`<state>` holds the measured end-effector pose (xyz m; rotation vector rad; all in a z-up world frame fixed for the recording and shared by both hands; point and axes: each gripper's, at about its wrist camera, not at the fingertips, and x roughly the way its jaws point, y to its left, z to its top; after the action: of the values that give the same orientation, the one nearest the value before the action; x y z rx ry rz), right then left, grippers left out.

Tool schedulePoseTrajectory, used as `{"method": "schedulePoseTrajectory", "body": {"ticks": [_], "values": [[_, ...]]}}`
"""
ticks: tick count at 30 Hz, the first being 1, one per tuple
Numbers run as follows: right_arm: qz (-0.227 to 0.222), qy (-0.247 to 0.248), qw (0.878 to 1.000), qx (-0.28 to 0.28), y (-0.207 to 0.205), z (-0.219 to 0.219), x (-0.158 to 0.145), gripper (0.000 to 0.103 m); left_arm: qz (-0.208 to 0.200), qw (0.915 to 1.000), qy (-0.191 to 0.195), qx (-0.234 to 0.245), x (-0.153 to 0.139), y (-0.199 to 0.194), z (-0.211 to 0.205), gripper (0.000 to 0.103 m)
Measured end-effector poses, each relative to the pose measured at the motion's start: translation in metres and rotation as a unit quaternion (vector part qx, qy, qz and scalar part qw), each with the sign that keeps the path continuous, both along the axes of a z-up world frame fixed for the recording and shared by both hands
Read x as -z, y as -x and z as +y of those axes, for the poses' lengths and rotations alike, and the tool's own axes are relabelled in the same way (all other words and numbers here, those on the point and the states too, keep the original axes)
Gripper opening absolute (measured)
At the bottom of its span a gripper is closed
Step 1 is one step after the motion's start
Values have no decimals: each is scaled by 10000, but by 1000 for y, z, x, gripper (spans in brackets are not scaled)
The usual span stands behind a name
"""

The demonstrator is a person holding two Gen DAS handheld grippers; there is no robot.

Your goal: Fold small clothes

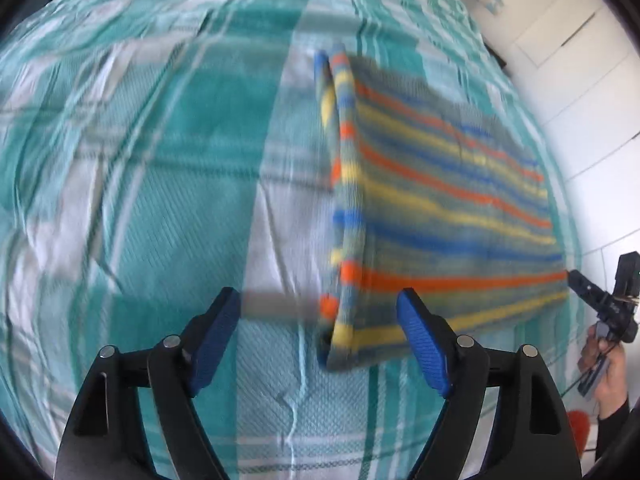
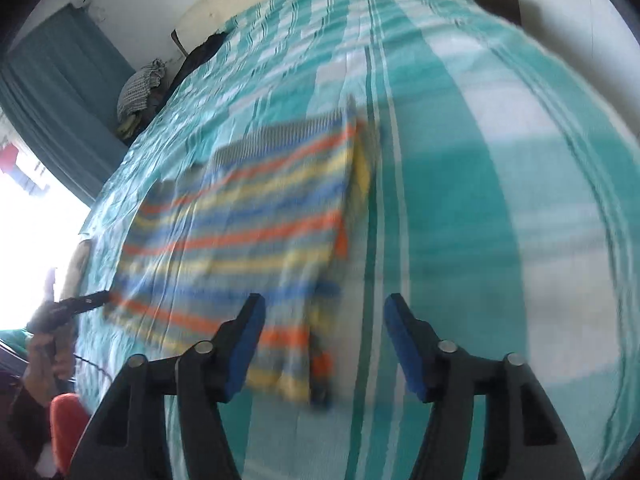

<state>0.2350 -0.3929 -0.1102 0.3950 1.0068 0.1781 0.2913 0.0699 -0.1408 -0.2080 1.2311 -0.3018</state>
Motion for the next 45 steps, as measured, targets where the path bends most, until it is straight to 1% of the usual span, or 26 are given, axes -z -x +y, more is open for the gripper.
{"method": "schedulePoseTrajectory", "body": {"ticks": [1,2,3,4,5,6,7,9,11,13,14,15,16,17,18,19,20,21,22,24,27,31,34,37,39,45], "values": [[71,-194,9998,-23,10,2,8,65,-48,9999,-95,-36,3,3,-5,78],[131,-387,9991,-114,13,7,15,65,-142,9998,-155,-74,4,4,-9,55],[125,-439,9988,-180,17,13,19,64,-184,9997,-151,-17,3,4,-14,5],[89,-434,9988,-194,16,19,21,43,-101,9998,-153,110,5,3,-21,6],[95,-353,9992,-158,14,22,24,7,-112,9995,-271,106,3,4,-22,5],[188,-145,9997,-25,12,23,27,7,-115,9992,-361,146,0,5,-21,4],[272,-122,9995,109,17,20,28,6,-131,9987,-442,201,-5,7,-18,4],[416,-196,9987,230,33,13,25,6,-125,9986,-430,274,-11,12,-7,4],[462,-135,9986,218,45,10,24,5,-47,9984,-487,285,-5,9,-6,4],[571,-167,9978,303,42,9,33,5,31,9980,-592,219,4,7,-13,5],[586,-177,9975,354,39,10,36,6,26,9979,-620,183,5,7,-16,7],[537,-121,9978,356,37,13,36,6,9,9979,-635,135,4,9,-16,13],[481,-62,9982,354,35,15,34,7,0,9981,-609,71,1,11,-14,16],[439,-60,9984,339,34,14,32,17,27,9984,-570,9,-3,16,-10,31],[377,-38,9987,328,37,15,28,24,21,9982,-603,-49,-8,22,-6,48],[333,16,9989,340,41,14,22,44,-115,9973,-716,-118,-15,32,0,54],[209,103,9991,360,50,13,15,58,-279,9960,-830,-149,-23,41,3,62],[63,258,9988,405,59,10,8,61,-436,9945,-940,-164,-30,51,6,69],[-32,393,9983,437,66,9,2,62,-593,9925,-1050,-203,-37,62,8,73],[-199,662,9962,537,90,6,-5,62,-803,9897,-1140,-326,-45,80,9,86],[-355,817,9934,720,125,7,-7,64,-1073,9866,-1156,-427,-45,107,2,89],[-476,906,9908,889,161,21,-5,64,-1212,9855,-1133,-358,-28,135,-18,89],[-544,933,9899,917,167,31,-7,65,-1205,9854,-1191,-190,-11,147,-30,89],[-588,1060,9885,904,166,41,-5,65,-1179,9821,-1469,-34,7,152,-36,90],[-562,1148,9877,897,166,45,-1,65,-1316,9799,-1499,-39,10,157,-34,97],[-462,1177,9879,901,165,47,8,65,-1344,9804,-1437,-82,15,159,-31,99]]}}
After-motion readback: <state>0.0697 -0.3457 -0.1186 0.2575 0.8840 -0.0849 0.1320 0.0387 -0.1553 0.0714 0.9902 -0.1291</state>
